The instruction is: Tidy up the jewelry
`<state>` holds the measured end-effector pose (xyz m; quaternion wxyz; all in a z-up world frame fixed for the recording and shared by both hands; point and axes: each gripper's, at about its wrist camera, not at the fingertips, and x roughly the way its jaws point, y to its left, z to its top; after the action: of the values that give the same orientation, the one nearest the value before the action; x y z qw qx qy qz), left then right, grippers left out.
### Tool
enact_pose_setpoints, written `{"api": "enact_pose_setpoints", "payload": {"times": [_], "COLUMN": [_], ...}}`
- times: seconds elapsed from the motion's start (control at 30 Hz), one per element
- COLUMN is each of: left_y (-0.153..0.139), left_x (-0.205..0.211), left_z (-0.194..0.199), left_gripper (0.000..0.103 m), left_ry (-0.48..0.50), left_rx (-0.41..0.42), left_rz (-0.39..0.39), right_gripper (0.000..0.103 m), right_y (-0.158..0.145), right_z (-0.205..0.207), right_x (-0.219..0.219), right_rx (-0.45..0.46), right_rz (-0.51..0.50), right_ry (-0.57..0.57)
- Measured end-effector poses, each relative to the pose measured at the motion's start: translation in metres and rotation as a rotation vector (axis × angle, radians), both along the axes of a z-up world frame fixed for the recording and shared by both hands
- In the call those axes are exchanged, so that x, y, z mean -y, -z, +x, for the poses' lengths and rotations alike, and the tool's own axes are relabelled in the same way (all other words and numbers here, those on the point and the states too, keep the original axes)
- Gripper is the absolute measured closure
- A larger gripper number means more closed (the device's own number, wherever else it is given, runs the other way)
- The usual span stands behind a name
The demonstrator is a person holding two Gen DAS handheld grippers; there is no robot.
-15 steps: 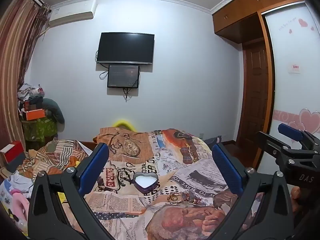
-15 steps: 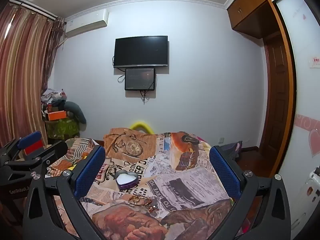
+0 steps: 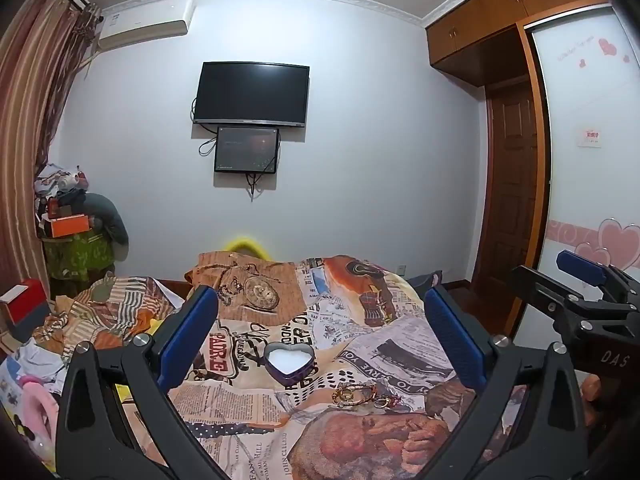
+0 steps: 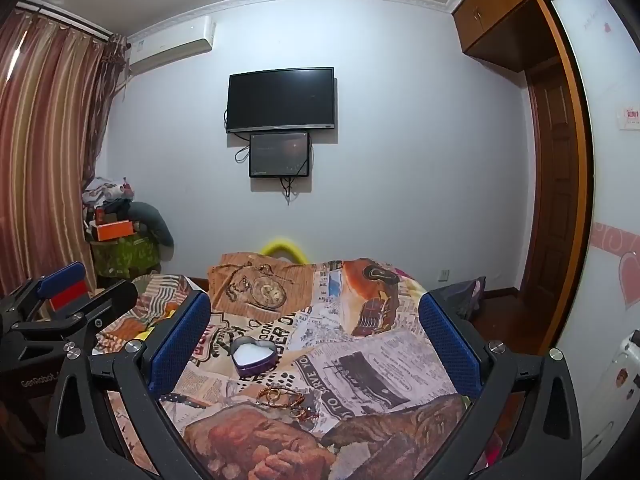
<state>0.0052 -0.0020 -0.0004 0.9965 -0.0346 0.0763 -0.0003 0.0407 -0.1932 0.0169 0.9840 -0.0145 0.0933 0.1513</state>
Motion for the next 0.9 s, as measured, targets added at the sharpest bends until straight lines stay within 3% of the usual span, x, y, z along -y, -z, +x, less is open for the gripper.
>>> {"api": "enact_pose_setpoints", "payload": {"times": [0.9], "left_y": [0.0058], "left_x": [-0.0022], "left_z": [0.0086], "left_gripper": [0.0], "left_ry": [-0.001], "left_rx": [-0.012], "left_rz": [-0.012], "right_gripper": [0.0], "right_y": [0.0008], "right_z": [0.0053], "right_x": [0.0028], "right_rx": [-0.021], "right_rz": [0.005], "right_ry": [0.0]}}
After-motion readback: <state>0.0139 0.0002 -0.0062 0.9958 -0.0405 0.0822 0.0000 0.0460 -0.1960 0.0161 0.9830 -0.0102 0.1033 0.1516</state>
